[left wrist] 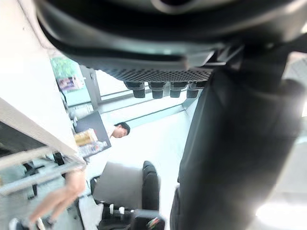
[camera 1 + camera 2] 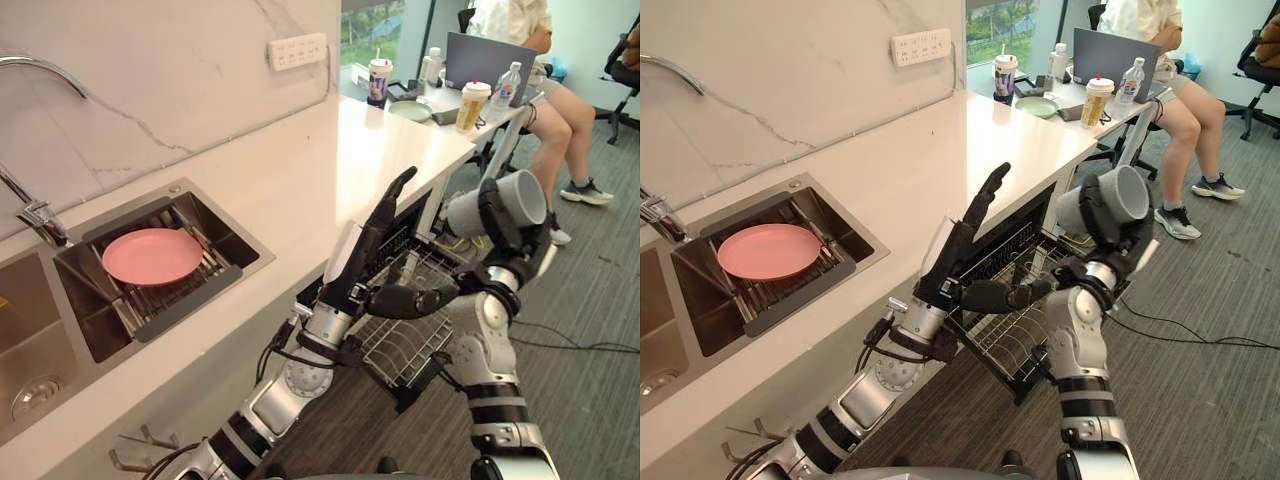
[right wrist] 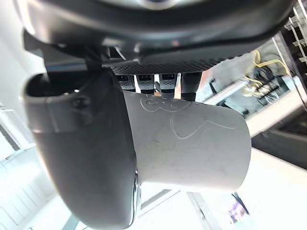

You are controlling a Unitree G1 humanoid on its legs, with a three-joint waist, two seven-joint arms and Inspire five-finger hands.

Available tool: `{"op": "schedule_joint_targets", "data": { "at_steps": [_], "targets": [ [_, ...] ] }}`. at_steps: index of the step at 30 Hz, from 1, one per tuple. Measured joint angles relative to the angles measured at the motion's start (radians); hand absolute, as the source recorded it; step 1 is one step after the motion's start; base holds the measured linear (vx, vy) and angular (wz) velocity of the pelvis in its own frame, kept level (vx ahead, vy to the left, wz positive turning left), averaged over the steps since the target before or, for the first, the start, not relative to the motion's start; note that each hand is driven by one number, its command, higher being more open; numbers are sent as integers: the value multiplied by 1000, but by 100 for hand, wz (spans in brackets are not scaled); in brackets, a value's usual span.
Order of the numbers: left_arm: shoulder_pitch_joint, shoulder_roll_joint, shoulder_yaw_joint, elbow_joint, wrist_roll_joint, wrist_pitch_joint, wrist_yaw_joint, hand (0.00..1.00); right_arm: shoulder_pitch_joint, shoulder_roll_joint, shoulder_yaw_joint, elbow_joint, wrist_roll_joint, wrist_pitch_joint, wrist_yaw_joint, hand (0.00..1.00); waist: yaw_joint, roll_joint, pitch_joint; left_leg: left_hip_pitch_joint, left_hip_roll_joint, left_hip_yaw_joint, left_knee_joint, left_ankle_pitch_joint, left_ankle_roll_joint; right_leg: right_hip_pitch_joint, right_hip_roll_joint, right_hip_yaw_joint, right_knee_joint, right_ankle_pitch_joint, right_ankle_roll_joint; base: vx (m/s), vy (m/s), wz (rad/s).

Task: Walk over to the sink, pick up the cup, carry it to the dishwasher, place the cup inside the dishwasher, then close the dishwasher door

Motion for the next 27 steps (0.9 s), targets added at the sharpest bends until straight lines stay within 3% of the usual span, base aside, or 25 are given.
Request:
{"op": "schedule_joint_targets", "data": {
  "at_steps": [3,7,11,13,17,20,23,27],
  "targets": [
    [67,-3,12,-10,-138,9,-108,100,85,-19,-41,0,-23,51,105,0,-5,3,-2,-1,-1,0,-4,0,0,-1,-1,-1,0,-8,10,0,0,0],
    [150,-5,16,-8,-236,64,-214,100,177,-42,-53,17,-37,112,243,0,-7,7,-5,-13,-1,-7,-5,0,0,-10,-2,-8,-1,-10,11,0,0,5],
    [232,-6,37,57,-340,98,-261,100,209,-55,-54,121,-64,142,363,0,-6,6,-5,-22,0,-23,-5,0,0,-8,-7,-26,0,-12,11,-7,-3,14],
    [290,-7,80,168,-386,125,-291,100,211,-58,-53,197,-65,148,420,0,-6,5,-5,-26,-5,-42,-6,1,1,1,-15,-45,0,-15,16,-10,2,21],
    [359,21,121,285,-378,130,-300,100,212,-61,-49,255,-82,151,465,0,-4,2,-3,-34,-19,-68,-6,4,5,9,-26,-75,0,-21,24,-11,0,26],
    [393,58,162,316,-255,130,-284,100,209,-81,-20,312,-104,158,511,0,4,-6,-2,-34,-33,-82,-6,5,6,20,-40,-92,0,-25,31,-8,16,17],
    [388,80,211,396,-26,129,-201,100,200,-95,32,365,-105,161,572,0,16,-9,-1,-35,-40,-86,-7,5,7,22,-48,-98,0,-26,35,-16,9,6],
    [394,84,275,567,130,206,-134,100,184,-94,104,443,-178,162,597,0,23,-12,1,-35,-46,-107,-7,6,8,36,-54,-122,0,-32,42,-20,-3,15]
  ]
}}
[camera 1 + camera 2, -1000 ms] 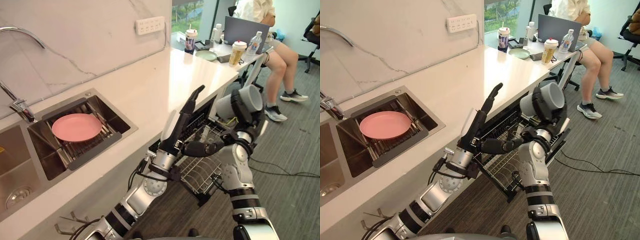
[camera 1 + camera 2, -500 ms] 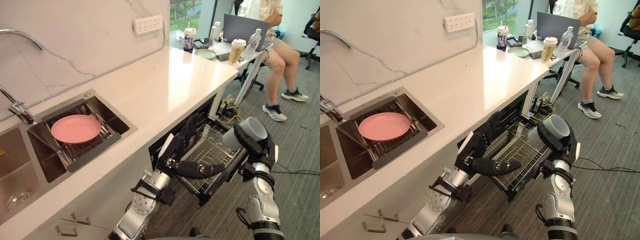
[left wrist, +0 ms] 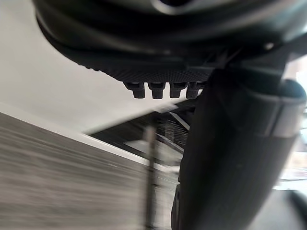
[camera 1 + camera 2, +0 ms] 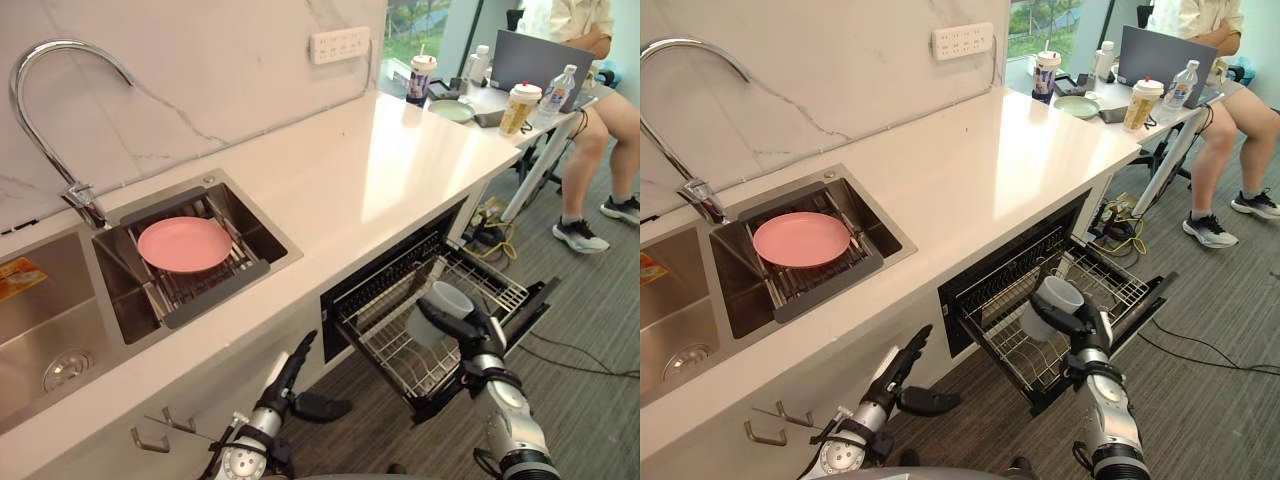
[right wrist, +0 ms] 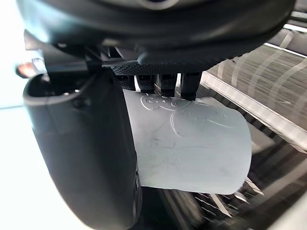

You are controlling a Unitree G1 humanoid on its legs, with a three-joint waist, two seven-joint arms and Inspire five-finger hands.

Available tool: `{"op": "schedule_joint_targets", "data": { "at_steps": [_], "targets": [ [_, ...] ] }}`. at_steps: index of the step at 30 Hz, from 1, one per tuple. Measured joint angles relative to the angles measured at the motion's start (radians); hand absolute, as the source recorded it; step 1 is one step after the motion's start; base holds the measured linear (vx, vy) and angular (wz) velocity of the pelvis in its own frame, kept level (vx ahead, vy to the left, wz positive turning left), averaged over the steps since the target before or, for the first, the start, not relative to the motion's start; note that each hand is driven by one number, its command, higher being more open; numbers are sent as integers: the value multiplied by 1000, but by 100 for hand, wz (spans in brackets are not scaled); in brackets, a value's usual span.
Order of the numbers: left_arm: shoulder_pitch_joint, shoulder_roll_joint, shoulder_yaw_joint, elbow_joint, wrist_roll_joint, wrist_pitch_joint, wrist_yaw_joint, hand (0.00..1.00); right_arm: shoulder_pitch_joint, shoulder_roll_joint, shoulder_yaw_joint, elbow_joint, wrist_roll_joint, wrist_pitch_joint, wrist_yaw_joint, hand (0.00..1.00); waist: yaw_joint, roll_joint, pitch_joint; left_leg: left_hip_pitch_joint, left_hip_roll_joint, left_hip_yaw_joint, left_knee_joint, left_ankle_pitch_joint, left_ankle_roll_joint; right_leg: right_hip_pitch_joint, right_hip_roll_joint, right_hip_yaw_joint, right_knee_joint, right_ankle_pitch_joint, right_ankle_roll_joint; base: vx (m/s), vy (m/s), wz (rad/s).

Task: Walk over to the sink, pick up the cup, carry it to the dishwasher, place the cup inside the dishwasher, then close the dishwasher door

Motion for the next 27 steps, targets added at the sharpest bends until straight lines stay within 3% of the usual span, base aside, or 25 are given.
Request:
{"op": "schedule_joint_targets", "data": {
  "at_steps": [5,11,16,21,27],
  "targets": [
    [0,1,86,109,56,50,37,100,-63,-20,23,100,-77,30,-4,0,25,-6,4,-4,-14,-22,0,6,8,13,-11,-26,0,1,3,-24,3,17],
    [4,2,176,283,26,129,102,100,-124,-48,22,171,-164,78,-37,0,33,-10,13,-25,-26,-54,0,10,14,14,-19,-58,0,-2,11,-24,5,16],
    [0,-21,299,337,-238,204,61,100,-206,-94,-35,233,-209,94,-92,0,57,-10,93,-110,-24,-101,0,41,15,-25,-11,-133,6,-6,13,-69,-2,43],
    [-6,-28,326,349,-336,211,30,100,-272,-127,-64,288,-275,114,-95,0,95,-10,191,-157,-31,-143,1,70,19,-40,-14,-183,21,-2,3,-22,6,38],
    [-51,-35,327,348,-388,220,28,100,-354,-167,-75,364,-277,115,-110,0,105,14,273,-189,-47,-185,0,83,20,-68,-28,-215,72,-24,0,-33,29,21]
  ]
}}
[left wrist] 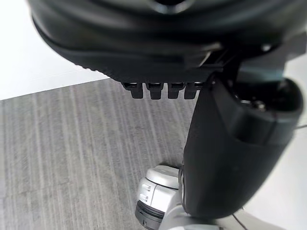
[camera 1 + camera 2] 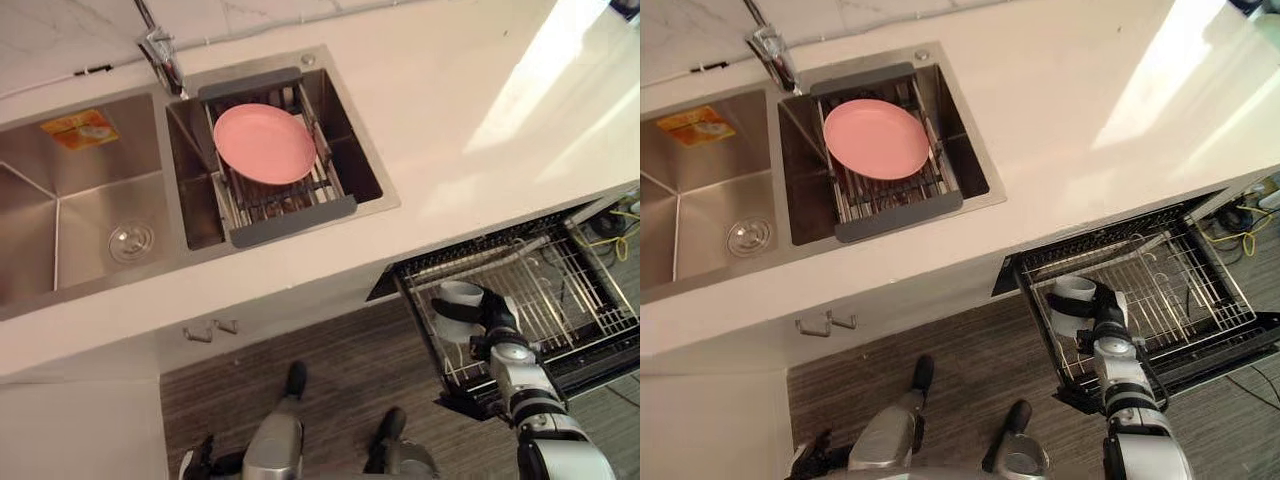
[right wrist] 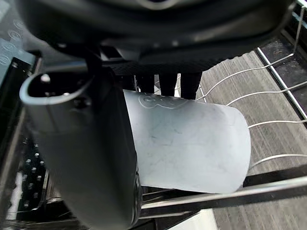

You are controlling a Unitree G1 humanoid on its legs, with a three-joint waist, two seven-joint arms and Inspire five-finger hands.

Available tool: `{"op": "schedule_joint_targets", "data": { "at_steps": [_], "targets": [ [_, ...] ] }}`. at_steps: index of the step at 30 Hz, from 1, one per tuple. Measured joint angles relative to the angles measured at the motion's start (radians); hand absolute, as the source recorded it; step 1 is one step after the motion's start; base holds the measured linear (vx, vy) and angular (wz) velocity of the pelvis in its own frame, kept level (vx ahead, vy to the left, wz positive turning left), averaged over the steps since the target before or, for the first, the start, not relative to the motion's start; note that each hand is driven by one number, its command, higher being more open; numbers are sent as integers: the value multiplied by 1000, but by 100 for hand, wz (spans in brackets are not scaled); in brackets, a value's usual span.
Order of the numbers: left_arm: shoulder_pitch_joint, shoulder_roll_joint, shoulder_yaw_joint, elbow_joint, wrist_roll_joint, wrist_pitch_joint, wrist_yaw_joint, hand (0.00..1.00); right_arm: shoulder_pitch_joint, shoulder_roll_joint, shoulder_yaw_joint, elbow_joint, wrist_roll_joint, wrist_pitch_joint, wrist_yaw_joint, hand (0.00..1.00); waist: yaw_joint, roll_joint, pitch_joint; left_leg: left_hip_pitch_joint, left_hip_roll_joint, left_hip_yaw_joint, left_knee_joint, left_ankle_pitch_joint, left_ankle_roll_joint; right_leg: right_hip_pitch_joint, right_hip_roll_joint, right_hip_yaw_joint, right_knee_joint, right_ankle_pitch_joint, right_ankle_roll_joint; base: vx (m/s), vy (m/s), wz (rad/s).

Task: Walk over to the sink, pick up the cup, carry it to the dishwasher, place the cup inside the dishwasher, then close the dishwasher door

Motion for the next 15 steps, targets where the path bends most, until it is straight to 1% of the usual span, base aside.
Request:
{"op": "schedule_joint_targets", "data": {
  "at_steps": [1,2,4,6,7,8,9,13,15],
  "targets": [
    [-3,0,0,0,-9,1,1,100,-6,-3,-2,3,0,0,-1,0,3,3,7,-5,1,0,0,1,0,-6,0,0,3,-1,-2,-75,19,9],
    [-8,-2,0,0,-28,1,1,100,-21,-9,-3,9,1,0,-1,0,5,9,22,-12,1,-2,0,4,-1,-16,0,0,9,-3,-4,-76,18,2],
    [-19,-6,1,5,-89,4,1,100,-40,-19,-2,27,8,-1,-8,0,7,22,34,-23,1,-3,0,7,0,-28,-2,0,16,-9,-11,-68,18,3],
    [-37,-11,18,12,-229,4,2,100,-60,-28,-2,32,8,-1,-23,0,7,35,58,-31,0,-5,0,10,0,-41,-6,-1,29,-16,-10,-43,11,4],
    [-41,-12,27,13,-261,4,2,100,-63,-29,-2,32,8,-1,-27,100,7,37,59,-37,0,-8,0,12,0,-47,-6,-3,30,-17,-10,-31,1,10],
    [-50,-12,39,14,-306,3,1,100,-67,-33,-3,32,8,-1,-32,100,6,41,62,-50,0,-13,0,15,-1,-56,-5,-9,33,-18,-10,-12,-5,11],
    [-55,-12,44,13,-315,1,1,100,-69,-36,-3,32,8,-1,-33,100,6,41,63,-54,-1,-16,0,18,-1,-59,-6,-11,33,-18,-10,2,-10,14],
    [-82,-11,60,4,-325,-36,-1,100,-112,-47,8,38,8,-1,-41,100,6,46,83,-53,-2,-29,0,24,-1,-59,-11,-23,59,-31,-6,-3,-8,9],
    [-86,-11,60,4,-325,-41,-3,100,-124,-47,14,39,9,-2,-49,100,6,48,84,-50,-2,-30,0,24,-1,-59,-14,-23,66,-36,-6,-10,-4,2]
  ]
}}
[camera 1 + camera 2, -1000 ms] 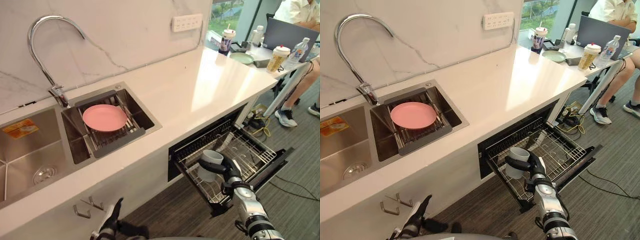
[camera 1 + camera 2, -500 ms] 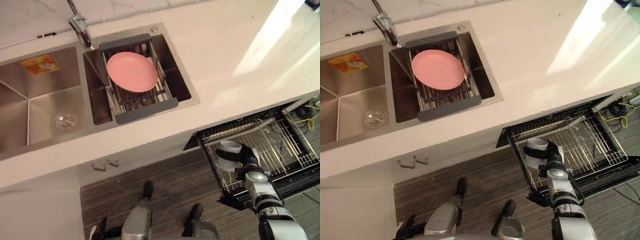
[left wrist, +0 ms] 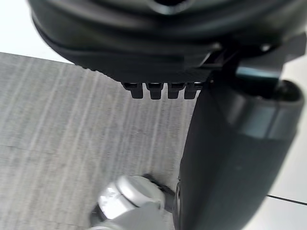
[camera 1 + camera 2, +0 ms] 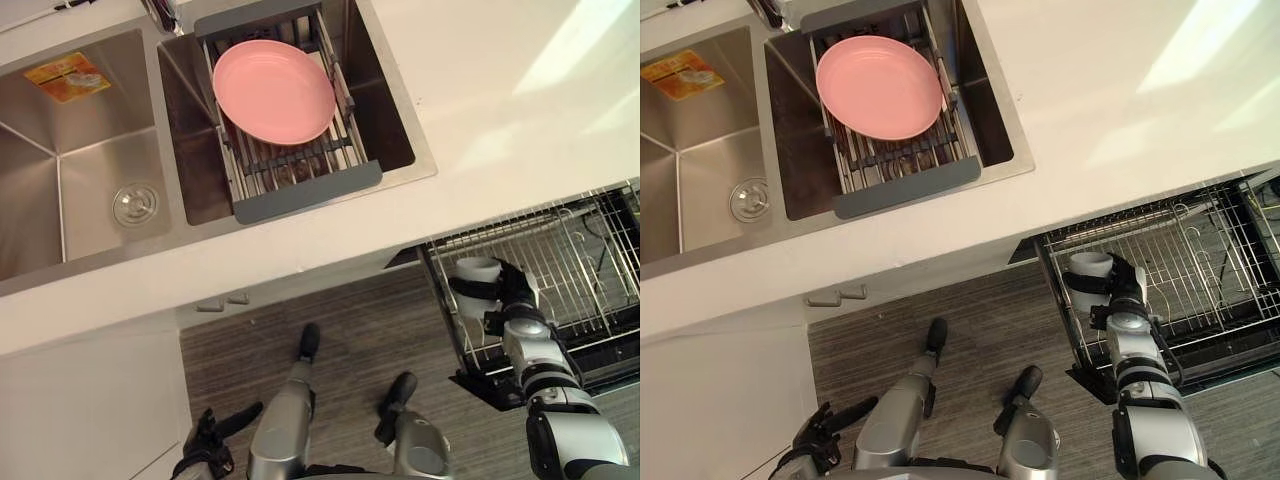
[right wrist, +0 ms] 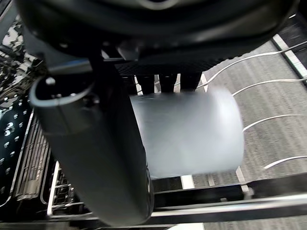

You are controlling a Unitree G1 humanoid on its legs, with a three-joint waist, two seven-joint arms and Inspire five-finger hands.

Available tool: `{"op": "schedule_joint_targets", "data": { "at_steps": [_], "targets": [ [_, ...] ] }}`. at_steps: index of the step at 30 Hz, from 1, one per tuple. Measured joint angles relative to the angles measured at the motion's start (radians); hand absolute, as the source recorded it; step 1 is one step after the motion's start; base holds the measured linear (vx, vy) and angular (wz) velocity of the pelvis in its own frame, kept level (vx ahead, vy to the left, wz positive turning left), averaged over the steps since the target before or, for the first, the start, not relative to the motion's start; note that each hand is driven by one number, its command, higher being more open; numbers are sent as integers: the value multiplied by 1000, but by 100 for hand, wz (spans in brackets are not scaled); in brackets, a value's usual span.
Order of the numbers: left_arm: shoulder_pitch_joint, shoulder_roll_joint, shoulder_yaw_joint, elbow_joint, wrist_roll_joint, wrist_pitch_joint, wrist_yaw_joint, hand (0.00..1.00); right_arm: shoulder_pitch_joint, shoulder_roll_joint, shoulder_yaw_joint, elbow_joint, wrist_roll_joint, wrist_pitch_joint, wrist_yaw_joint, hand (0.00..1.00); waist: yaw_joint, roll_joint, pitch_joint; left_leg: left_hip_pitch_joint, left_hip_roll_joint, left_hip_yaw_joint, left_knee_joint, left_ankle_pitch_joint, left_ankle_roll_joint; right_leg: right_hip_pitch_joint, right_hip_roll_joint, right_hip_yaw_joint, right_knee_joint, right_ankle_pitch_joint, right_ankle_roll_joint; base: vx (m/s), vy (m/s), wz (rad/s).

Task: Walk over to the sink, pick up the cup, carry it to the dishwasher, place the cup inside the dishwasher, then close the dishwasher door

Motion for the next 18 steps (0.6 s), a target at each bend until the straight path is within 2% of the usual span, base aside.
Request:
{"op": "schedule_joint_targets", "data": {
  "at_steps": [5,10,13,18],
  "targets": [
    [0,-4,3,0,0,-3,-15,100,-5,0,5,-23,42,-27,-53,100,0,0,0,5,0,1,0,-2,-3,3,-1,2,4,-7,-5,-34,0,-1],
    [1,-28,23,0,0,1,-9,100,111,51,-80,-193,118,-86,-125,100,0,-1,-2,48,0,22,-1,-16,1,37,-5,17,2,-9,-2,-22,-1,-11],
    [3,-52,68,2,-23,21,14,100,215,95,-109,-286,186,-94,-158,100,-7,-4,-34,84,4,66,-1,-38,4,61,-7,44,-4,-11,1,5,-5,-27],
    [39,-62,165,5,-33,57,37,100,398,218,-184,-365,322,-101,-168,100,-35,-48,-129,148,27,163,-1,-72,5,95,-1,106,-26,-12,13,65,-31,-39]
  ]
}}
